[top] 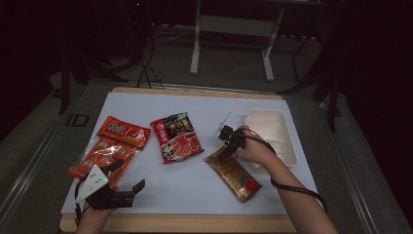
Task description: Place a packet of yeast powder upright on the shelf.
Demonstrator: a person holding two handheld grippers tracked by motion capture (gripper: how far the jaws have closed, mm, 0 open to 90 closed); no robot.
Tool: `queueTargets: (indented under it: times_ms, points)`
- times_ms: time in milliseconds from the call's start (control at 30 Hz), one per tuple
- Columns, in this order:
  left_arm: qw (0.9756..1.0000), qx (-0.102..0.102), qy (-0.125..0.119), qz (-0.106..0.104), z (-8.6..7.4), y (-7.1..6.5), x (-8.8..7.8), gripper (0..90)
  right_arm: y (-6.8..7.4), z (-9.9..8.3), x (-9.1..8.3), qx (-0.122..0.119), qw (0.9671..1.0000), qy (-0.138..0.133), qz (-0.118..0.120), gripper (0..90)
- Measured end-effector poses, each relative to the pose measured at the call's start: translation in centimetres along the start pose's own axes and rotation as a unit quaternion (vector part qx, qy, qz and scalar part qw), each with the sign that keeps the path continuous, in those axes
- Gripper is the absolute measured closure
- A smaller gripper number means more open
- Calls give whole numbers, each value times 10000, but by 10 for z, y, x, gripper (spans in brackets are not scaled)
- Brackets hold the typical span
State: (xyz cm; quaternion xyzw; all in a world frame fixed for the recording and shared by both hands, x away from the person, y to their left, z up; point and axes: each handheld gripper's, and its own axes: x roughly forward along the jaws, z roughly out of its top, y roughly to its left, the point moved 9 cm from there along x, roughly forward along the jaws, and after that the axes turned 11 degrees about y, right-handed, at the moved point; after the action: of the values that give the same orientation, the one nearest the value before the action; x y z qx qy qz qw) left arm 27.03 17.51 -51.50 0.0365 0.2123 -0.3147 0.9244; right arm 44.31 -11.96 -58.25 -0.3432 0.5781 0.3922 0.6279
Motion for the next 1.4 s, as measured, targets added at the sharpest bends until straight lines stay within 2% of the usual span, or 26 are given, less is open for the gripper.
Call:
queueTargets:
  times_ms: [33, 100, 233, 433, 467, 567, 633, 667, 733, 767, 800, 900, 1000, 1067, 1167, 1233, 1367, 1400]
  points:
    - [10000, 2, 1, -6, 0, 0, 0, 16, -2, 0, 3, 24, 9999, 109, -10, 342]
    - [10000, 4, 1, -1, 0, 0, 0, 16, -1, 1, 6, 23, 9999, 154, 51, 389]
    - [10000, 5, 5, -12, 0, 0, 0, 16, 1, 1, 11, -4, 9997, 233, 66, 404]
    - [10000, 39, 31, -13, 0, -2, 1, 16, 2, 0, 10, 122, 9996, 234, 58, 438]
    - [10000, 41, 39, -15, -1, -2, 2, 16, 1, 1, 10, 117, 9995, 285, -22, 521]
    - [10000, 53, 58, -17, -1, -3, 2, 16, 2, 1, 10, 76, 9994, 319, -74, 562]
    - [10000, 63, 62, -5, -1, -3, 2, 16, 5, 2, 9, -38, 9995, 299, -119, 615]
    - [10000, 60, 60, 1, -1, -3, 2, 16, 7, 1, 9, -58, 9996, 279, -87, 671]
    - [10000, 53, 64, 1, -1, -2, 3, 16, 8, 1, 9, -60, 9996, 273, -96, 684]
    - [10000, 49, 65, -3, -1, -2, 3, 16, 10, 1, 9, -148, 9994, 282, -131, 746]
    - [10000, 60, 72, 2, -1, -2, 3, 16, 10, 1, 9, -148, 9994, 282, -131, 746]
    - [9999, 77, 92, -2, -2, -3, 4, 16, 14, 2, 9, -305, 9987, 314, -245, 843]
    - [9999, 80, 104, 0, -2, -3, 4, 16, 16, 1, 9, -420, 9982, 324, -287, 880]
    - [9999, 60, 82, 3, -1, -2, 3, 16, 16, 1, 8, -445, 9985, 223, -208, 891]
    - [10000, 30, 58, 13, -2, -1, 3, 16, 14, -1, -1, -414, 9990, 117, -153, 896]
    - [10000, 3, 61, -4, -3, 0, 4, 16, 12, -3, -12, -377, 9992, -103, -123, 899]
    - [10000, 22, 81, 19, -3, 0, 4, 16, 11, -6, -22, -355, 9990, -274, -75, 900]
    - [10000, 29, 72, 31, -3, 0, 4, 16, 9, -7, -31, -315, 9985, -458, -16, 900]
